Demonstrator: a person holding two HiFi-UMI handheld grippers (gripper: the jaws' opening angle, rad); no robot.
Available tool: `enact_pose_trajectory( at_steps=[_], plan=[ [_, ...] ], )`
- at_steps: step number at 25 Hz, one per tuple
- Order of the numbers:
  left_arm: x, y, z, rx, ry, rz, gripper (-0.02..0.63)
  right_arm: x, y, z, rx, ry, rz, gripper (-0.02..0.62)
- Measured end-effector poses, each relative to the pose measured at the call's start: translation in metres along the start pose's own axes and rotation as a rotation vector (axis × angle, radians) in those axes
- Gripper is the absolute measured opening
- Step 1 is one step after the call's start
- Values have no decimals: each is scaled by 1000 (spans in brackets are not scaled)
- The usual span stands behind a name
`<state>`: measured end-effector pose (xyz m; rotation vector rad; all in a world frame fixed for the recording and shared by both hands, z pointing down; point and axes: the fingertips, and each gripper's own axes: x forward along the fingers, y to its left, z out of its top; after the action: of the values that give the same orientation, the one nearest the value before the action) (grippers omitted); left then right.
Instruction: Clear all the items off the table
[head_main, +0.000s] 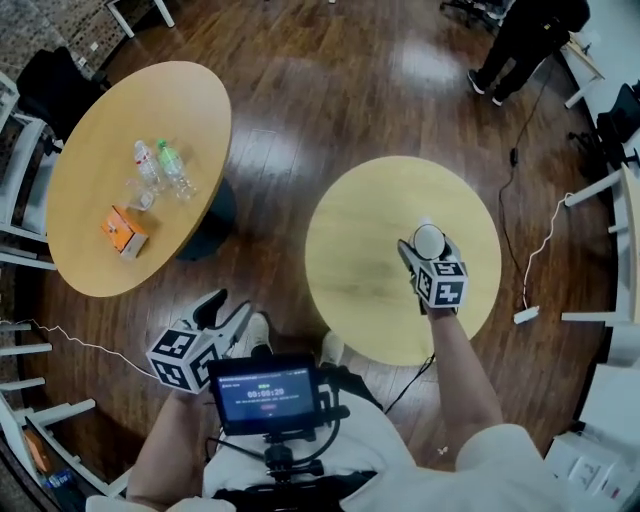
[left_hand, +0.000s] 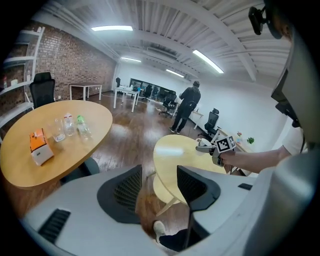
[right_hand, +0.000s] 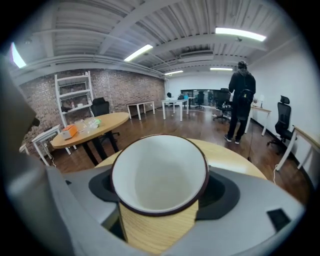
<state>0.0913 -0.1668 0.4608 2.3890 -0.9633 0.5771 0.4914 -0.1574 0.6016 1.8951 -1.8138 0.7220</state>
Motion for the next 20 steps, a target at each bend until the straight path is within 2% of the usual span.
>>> enact_pose_trajectory(
  at_steps=[6, 11, 15, 20],
  plan=[
    [-19, 63, 20, -28, -78, -4, 226, 25, 112, 81, -111, -33, 127, 422],
    [-54, 135, 29, -57, -139, 36, 226, 54, 244, 143, -233, -53, 278, 422],
    [-86, 194, 24, -89, -155, 78, 226, 83, 367, 162, -308, -40, 415, 422],
    [-123, 253, 6, -132, -153, 116, 225, 127, 506, 152, -403, 4, 537, 422]
  ],
)
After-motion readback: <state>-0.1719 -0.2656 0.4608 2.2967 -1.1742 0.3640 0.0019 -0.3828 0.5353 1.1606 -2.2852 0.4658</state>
